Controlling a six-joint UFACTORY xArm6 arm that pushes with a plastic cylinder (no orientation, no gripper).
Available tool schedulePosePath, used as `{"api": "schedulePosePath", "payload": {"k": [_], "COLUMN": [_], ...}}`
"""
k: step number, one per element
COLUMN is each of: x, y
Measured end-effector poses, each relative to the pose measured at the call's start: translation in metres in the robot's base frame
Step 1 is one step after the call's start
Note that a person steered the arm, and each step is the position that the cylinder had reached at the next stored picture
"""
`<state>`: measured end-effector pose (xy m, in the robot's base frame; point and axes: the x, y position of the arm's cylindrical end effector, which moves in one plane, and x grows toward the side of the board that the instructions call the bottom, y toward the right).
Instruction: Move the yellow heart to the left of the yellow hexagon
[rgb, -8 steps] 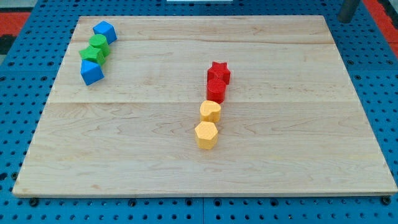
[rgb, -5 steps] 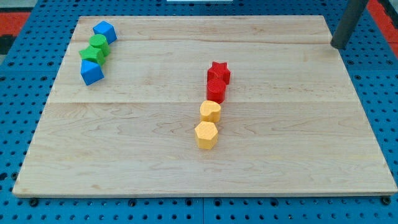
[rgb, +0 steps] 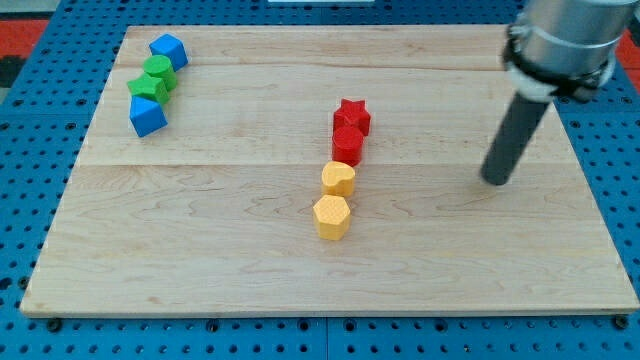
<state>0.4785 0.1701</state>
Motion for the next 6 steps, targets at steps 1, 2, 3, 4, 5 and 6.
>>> {"api": "schedulePosePath", "payload": {"k": [1, 2, 3, 4, 5, 6], "x": [0.03, 0.021, 0.004, -0.003, -0.017, -0.017], "y": [-0.066, -0.109, -0.102, -0.107, -0.115, -0.15]}}
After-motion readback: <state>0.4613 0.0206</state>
